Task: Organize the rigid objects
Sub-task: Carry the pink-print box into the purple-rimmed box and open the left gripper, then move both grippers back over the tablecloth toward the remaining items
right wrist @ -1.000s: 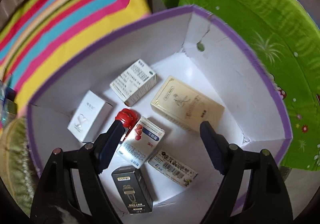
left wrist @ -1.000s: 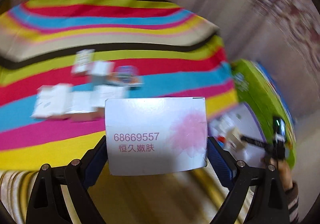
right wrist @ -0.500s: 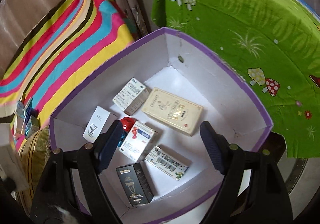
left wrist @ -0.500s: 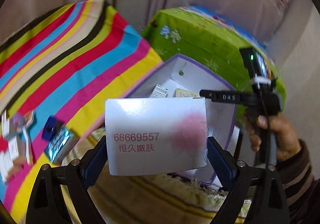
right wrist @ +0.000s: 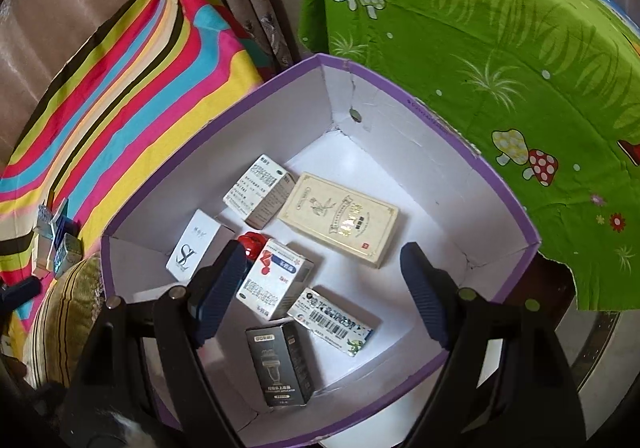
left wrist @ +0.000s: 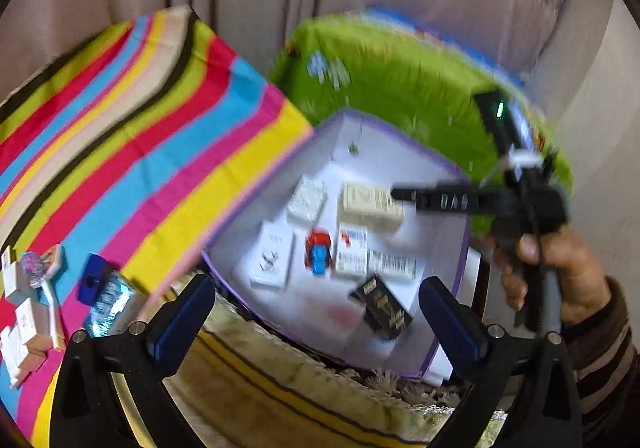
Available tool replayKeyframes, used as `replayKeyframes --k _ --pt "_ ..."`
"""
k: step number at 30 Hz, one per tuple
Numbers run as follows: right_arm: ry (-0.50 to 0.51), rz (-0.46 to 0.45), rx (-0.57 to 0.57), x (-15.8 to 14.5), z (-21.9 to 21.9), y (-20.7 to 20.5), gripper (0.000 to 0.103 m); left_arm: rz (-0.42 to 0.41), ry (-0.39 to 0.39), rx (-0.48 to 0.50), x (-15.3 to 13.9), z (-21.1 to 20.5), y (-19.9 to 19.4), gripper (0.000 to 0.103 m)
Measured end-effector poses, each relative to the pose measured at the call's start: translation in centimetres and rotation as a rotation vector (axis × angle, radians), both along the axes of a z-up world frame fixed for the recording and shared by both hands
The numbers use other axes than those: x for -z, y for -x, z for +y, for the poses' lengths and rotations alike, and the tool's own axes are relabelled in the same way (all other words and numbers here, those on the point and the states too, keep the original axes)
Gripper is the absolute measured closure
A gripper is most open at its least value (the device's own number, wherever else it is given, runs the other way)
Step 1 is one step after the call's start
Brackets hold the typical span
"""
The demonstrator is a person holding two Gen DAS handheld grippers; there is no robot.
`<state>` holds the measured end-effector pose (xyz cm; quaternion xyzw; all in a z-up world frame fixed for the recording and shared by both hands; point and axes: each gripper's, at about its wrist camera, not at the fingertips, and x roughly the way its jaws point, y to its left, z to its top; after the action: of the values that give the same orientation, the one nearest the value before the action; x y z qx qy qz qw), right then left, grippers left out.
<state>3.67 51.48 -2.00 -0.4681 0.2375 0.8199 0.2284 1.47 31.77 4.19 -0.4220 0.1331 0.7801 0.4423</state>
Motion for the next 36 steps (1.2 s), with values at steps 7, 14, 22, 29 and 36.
replayKeyframes --k 7,14,22,29,36 --pt "-0.021 0.015 -0.04 -1.4 -1.7 0.7 0.021 0.074 -0.088 -0.101 -2.2 -6.2 0.9 0.0" --pt "-0.039 0.035 -0.099 -2.8 -3.9 1.8 0.021 -0.006 -0.097 -0.214 -1.1 -10.8 2.4 0.0" --pt "-0.04 0.05 -0.196 -3.8 -8.0 3.2 0.021 -0.021 -0.13 -0.369 -0.7 -17.3 3.0 0.0" --pt "-0.042 0.067 -0.33 -4.8 -13.1 5.5 0.021 -0.069 -0.175 -0.542 0.2 -23.9 4.1 0.014" --pt "-0.04 0.059 -0.44 -5.0 -17.6 7.8 0.021 -0.092 -0.156 -0.633 1.0 -26.9 4.9 0.023"
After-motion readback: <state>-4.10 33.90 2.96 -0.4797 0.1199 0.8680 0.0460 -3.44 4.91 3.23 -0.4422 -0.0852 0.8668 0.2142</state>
